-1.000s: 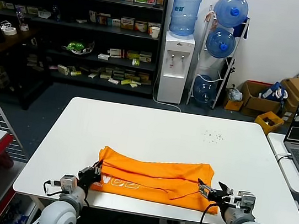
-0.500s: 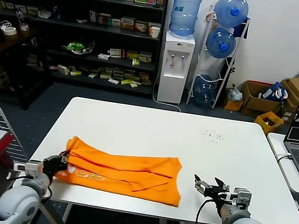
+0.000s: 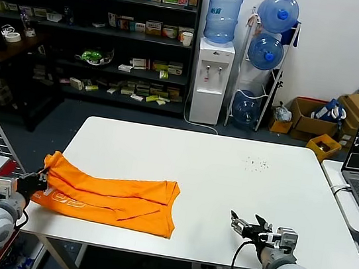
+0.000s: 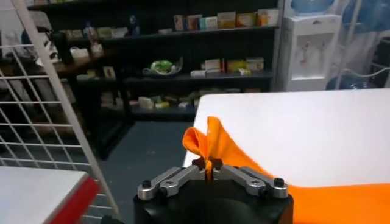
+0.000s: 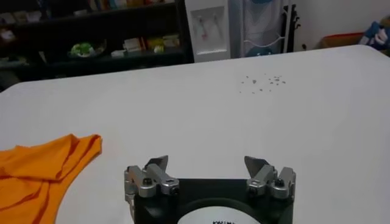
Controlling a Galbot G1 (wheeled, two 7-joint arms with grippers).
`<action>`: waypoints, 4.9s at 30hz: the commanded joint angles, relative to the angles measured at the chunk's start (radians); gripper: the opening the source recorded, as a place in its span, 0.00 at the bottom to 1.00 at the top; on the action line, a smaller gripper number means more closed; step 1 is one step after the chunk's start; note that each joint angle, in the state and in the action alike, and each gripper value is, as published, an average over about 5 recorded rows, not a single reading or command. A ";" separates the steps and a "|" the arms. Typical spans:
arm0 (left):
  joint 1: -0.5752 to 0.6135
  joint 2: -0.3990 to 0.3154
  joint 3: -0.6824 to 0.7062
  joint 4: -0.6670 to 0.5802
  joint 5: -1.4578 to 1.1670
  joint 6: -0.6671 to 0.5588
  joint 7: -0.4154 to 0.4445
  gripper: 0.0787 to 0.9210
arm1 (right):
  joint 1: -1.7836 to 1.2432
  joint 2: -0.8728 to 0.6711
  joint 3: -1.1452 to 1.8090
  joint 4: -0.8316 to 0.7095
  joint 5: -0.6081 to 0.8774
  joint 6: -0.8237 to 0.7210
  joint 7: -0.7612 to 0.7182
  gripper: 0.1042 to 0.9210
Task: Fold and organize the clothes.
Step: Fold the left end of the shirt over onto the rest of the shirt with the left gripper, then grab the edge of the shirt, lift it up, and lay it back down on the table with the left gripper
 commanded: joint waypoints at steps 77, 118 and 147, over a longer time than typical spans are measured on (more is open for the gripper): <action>-0.107 -0.269 0.202 0.158 0.128 -0.092 0.239 0.88 | -0.020 0.054 0.001 -0.024 -0.035 0.000 0.010 0.88; -0.070 -0.279 0.188 -0.119 0.153 -0.025 0.064 0.02 | -0.029 0.057 0.004 -0.015 -0.039 0.005 0.010 0.88; -0.020 0.176 -0.142 0.092 -0.069 0.067 0.028 0.02 | -0.024 0.039 0.002 -0.010 -0.044 0.035 -0.009 0.88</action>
